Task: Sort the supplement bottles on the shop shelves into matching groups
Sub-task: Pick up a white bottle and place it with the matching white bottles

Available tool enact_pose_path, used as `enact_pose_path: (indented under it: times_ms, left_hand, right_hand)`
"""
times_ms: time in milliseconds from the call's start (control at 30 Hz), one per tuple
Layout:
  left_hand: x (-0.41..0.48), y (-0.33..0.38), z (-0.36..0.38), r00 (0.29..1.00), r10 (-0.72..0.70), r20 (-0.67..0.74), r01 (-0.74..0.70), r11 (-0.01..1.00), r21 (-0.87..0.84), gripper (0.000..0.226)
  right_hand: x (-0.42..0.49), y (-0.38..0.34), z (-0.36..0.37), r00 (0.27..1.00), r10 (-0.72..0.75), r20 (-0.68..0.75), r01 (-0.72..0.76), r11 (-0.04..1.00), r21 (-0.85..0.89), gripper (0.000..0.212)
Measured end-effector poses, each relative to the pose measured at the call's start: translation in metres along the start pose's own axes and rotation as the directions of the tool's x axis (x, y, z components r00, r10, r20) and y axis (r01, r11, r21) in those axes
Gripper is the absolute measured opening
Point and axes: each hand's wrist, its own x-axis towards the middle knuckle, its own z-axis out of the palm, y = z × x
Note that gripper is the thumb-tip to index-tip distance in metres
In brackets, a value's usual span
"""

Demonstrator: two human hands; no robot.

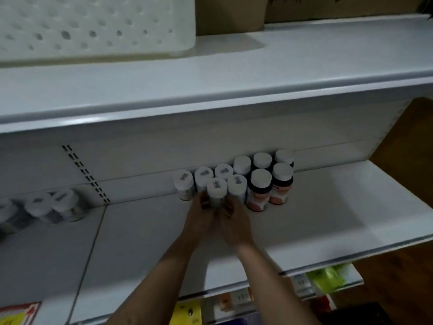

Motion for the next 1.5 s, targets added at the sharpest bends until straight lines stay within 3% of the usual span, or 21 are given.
enact_pose_path:
  times_ms: [133, 267, 400, 467, 600, 800, 1033, 1267, 1500]
  left_hand:
    - [-0.003, 0.005, 0.0, 0.999, 0.01, -0.037, -0.008, 0.999, 0.037, 0.024]
    - [-0.036, 0.011, 0.001, 0.998, -0.012, -0.068, 0.013, 1.0, 0.01, 0.002]
    - [-0.076, 0.02, -0.006, 0.987, -0.061, -0.149, 0.045, 0.993, -0.111, 0.025]
    - [-0.098, 0.029, -0.015, 0.985, -0.048, -0.168, 0.016, 0.982, -0.188, 0.026]
    - [-0.16, 0.048, -0.04, 0.981, 0.097, -0.17, -0.142, 0.951, -0.274, 0.039]
    - [-0.271, 0.051, -0.087, 0.945, 0.245, -0.217, -0.309, 0.885, -0.348, 0.042]
    - [-0.388, 0.039, -0.132, 0.919, 0.345, -0.188, -0.391, 0.757, -0.523, 0.07]
    - [-0.445, 0.044, -0.149, 0.877, 0.429, -0.217, -0.48, 0.743, -0.467, 0.068]
    - [-0.468, 0.064, -0.145, 0.834, 0.481, -0.272, -0.551, 0.761, -0.343, 0.068]
  right_hand:
    - [0.007, 0.002, -0.007, 0.999, -0.035, -0.003, 0.035, 0.998, 0.059, 0.034]
    - [-0.005, 0.013, -0.017, 0.997, 0.058, 0.043, -0.058, 0.998, 0.007, 0.026]
    - [-0.041, -0.006, -0.027, 0.998, -0.02, 0.063, 0.009, 0.984, 0.177, 0.006]
    - [-0.063, -0.022, -0.034, 0.997, -0.033, 0.07, 0.013, 0.96, 0.278, 0.008]
    - [-0.125, -0.059, -0.051, 0.977, -0.146, 0.152, 0.078, 0.92, 0.383, 0.035]
    - [-0.248, -0.106, -0.053, 0.958, -0.249, 0.14, 0.163, 0.88, 0.447, 0.036]
    - [-0.366, -0.137, -0.04, 0.934, -0.308, 0.18, 0.175, 0.837, 0.519, 0.036]
    - [-0.421, -0.149, -0.042, 0.907, -0.356, 0.226, 0.158, 0.783, 0.602, 0.042]
    - [-0.438, -0.159, -0.057, 0.852, -0.389, 0.349, -0.001, 0.667, 0.745, 0.042]
